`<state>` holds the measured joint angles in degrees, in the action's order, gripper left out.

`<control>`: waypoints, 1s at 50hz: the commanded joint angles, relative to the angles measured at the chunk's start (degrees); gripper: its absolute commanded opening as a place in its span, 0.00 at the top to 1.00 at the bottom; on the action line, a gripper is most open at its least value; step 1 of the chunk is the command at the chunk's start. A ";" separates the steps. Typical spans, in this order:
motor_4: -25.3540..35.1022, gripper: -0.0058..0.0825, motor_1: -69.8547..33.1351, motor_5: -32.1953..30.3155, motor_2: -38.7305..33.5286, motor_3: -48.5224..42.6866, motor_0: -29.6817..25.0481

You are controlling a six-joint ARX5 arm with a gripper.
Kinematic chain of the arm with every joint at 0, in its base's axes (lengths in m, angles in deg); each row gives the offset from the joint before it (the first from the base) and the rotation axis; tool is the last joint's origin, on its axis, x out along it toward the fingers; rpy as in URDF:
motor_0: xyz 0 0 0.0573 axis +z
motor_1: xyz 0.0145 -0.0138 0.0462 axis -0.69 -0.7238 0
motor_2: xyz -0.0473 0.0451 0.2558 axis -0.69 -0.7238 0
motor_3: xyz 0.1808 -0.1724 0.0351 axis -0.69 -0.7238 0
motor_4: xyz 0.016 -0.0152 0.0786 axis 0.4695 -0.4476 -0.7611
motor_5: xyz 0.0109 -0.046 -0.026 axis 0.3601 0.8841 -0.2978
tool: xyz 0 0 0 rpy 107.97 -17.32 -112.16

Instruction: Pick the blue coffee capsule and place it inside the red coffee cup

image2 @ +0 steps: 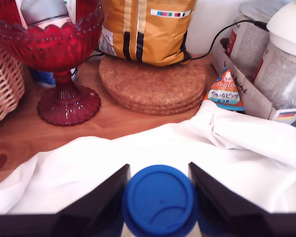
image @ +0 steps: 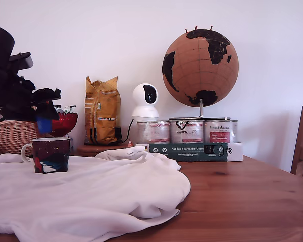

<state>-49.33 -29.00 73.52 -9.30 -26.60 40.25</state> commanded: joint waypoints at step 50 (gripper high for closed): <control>2.21 0.49 15.10 -7.45 0.50 -23.26 4.28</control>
<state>-47.69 -15.08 66.96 -8.55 -49.15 44.21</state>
